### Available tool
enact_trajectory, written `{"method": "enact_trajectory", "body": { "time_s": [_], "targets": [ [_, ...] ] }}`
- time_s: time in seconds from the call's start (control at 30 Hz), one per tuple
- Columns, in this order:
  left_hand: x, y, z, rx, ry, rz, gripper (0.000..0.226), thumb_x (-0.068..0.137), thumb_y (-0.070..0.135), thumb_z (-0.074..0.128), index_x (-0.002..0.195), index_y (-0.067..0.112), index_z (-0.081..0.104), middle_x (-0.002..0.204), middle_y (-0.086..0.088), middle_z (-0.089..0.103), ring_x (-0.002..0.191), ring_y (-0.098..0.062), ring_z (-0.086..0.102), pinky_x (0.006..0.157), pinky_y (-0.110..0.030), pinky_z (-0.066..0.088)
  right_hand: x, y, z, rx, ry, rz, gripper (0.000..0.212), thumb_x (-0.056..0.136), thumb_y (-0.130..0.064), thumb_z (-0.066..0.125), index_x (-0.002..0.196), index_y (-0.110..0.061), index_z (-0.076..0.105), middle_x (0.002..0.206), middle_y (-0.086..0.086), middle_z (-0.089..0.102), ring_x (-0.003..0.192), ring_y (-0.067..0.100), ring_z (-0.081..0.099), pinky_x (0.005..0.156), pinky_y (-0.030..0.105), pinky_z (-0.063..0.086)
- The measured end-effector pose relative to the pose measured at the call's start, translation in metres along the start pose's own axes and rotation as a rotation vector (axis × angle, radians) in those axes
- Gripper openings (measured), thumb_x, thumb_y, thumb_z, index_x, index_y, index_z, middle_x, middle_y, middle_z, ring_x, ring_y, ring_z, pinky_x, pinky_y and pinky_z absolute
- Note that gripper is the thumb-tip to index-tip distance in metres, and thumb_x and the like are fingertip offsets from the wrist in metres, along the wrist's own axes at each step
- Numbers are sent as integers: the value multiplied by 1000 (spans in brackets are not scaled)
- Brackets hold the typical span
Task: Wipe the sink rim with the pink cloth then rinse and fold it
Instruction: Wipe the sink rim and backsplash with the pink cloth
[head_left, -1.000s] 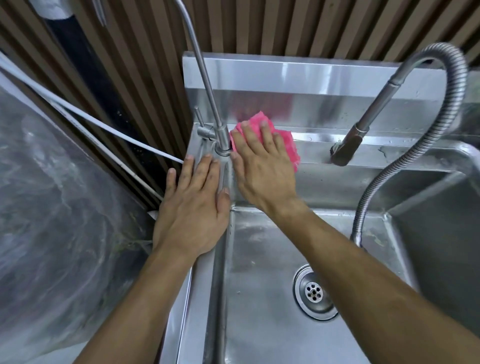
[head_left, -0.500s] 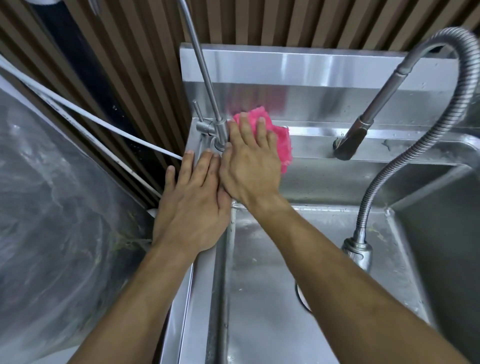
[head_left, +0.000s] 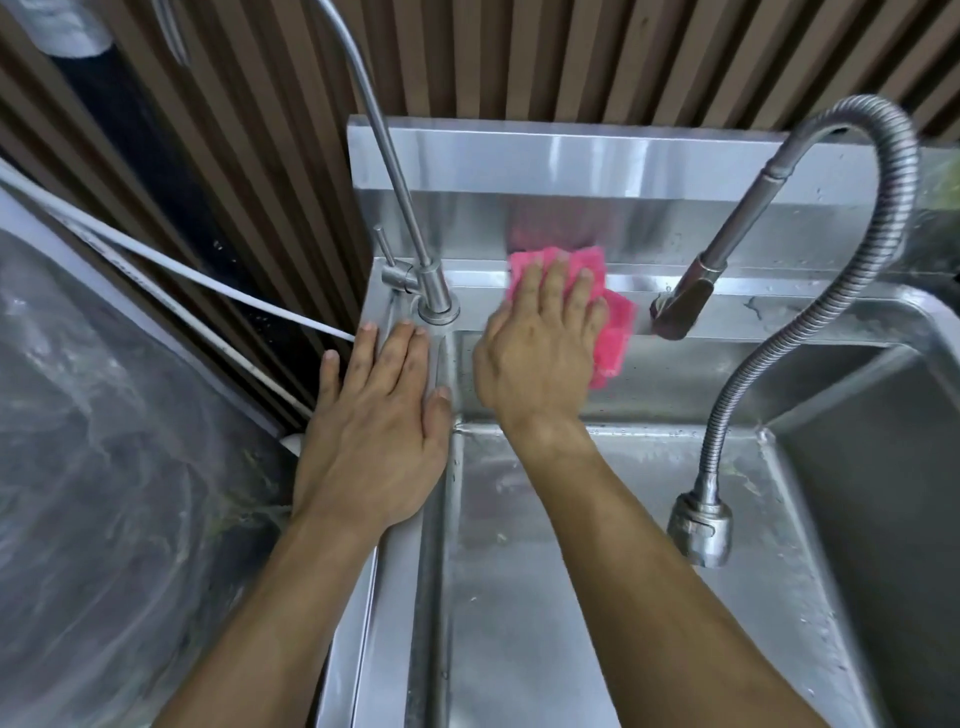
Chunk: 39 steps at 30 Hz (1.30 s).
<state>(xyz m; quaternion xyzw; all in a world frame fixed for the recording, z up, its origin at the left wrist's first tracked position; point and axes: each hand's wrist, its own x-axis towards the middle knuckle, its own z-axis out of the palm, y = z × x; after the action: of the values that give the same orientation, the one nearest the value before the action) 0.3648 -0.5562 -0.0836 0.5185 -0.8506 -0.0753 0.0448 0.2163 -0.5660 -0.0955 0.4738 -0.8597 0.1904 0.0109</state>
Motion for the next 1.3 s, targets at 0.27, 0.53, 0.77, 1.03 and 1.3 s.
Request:
{"method": "enact_trajectory", "body": {
  "time_s": [0.27,0.53,0.77,1.03,1.3],
  "targets": [
    [16,2,-14,-5,-17,24,71,95,47,13,156,19,35,164,5,31,149,-24,22,123,-50,23,14,55,-10,-20,3,-211,53,109,-41,32,161,-33,32,171,-3,24,160,31,12,129,50,9],
    [15,2,1,66,-30,-4,72,99,49,7,165,19,6,173,5,-2,159,-20,-9,128,-51,0,11,26,8,-167,116,-88,56,109,-46,32,160,-23,36,165,16,36,143,48,39,115,59,29],
    [15,7,0,-8,9,-84,77,98,52,8,164,14,-4,172,-1,-10,158,-20,-11,128,-44,-2,13,49,-1,-169,135,-145,55,105,-42,38,155,-20,43,156,15,44,132,44,45,107,55,34],
    [18,4,2,-65,26,-88,77,96,46,17,165,16,1,173,2,-5,159,-17,-9,127,-40,-5,26,25,-4,-36,41,-631,53,104,-33,38,152,-13,47,156,15,45,136,40,45,109,49,38],
    [17,3,2,-49,31,-90,71,106,43,24,164,15,-5,173,-1,-7,159,-20,-9,129,-41,-5,26,58,-8,-173,-43,-756,67,105,-49,36,163,-17,28,169,10,27,158,35,18,128,50,14]
  ]
}}
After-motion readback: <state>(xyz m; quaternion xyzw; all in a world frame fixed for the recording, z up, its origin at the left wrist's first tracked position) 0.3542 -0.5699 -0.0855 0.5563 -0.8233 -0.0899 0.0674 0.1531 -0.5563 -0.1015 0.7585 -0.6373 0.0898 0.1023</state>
